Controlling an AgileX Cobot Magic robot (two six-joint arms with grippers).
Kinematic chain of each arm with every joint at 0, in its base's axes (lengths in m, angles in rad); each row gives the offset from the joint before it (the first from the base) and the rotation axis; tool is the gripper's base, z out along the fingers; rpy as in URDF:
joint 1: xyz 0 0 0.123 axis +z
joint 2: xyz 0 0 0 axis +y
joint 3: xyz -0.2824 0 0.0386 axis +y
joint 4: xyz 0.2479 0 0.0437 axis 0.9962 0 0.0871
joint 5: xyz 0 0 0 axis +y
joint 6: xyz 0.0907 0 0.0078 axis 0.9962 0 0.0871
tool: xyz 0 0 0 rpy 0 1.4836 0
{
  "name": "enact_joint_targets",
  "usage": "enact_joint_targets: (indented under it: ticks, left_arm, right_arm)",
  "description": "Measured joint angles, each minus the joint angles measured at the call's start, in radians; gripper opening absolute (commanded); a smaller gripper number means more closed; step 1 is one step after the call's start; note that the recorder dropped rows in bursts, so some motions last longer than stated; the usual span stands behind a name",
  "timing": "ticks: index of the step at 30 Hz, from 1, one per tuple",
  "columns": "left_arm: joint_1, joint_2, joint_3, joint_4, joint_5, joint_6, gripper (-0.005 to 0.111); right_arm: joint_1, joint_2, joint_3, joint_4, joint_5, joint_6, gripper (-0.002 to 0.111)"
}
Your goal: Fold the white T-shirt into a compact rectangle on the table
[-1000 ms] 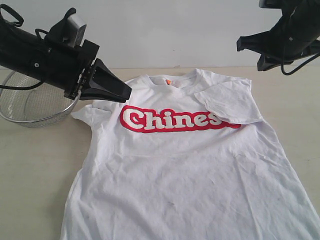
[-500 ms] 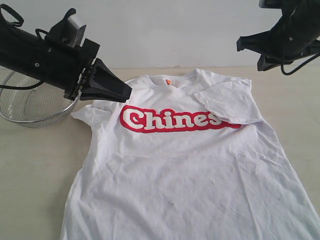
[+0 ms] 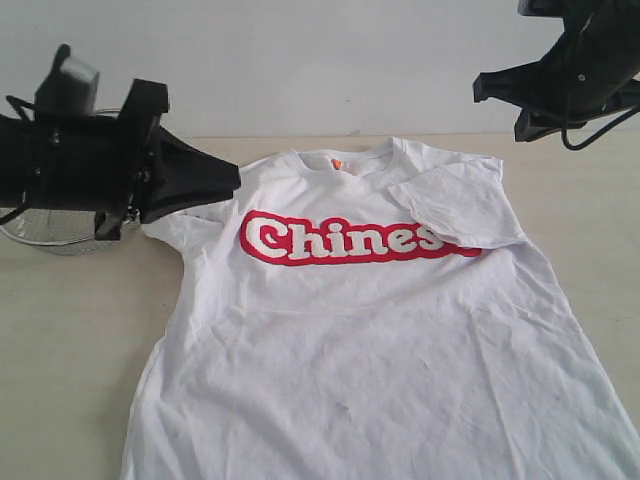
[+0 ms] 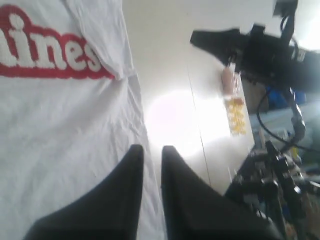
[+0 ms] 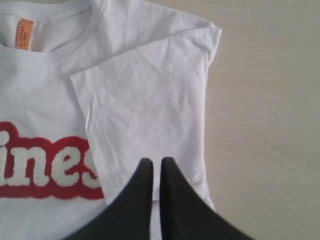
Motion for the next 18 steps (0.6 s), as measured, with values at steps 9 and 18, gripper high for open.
enact_joint_targets:
  ticks: [9, 18]
  left_arm:
    - [0.000, -0.125, 0.228, -0.106, -0.428, 0.053, 0.013]
    - [0.000, 0.147, 0.129, -0.117, -0.470, -0.025, 0.013]
  right_arm:
    - [0.000, 0.000, 0.000, 0.000, 0.000, 0.000, 0.000]
    - [0.000, 0.000, 0.000, 0.000, -0.002, 0.000, 0.000]
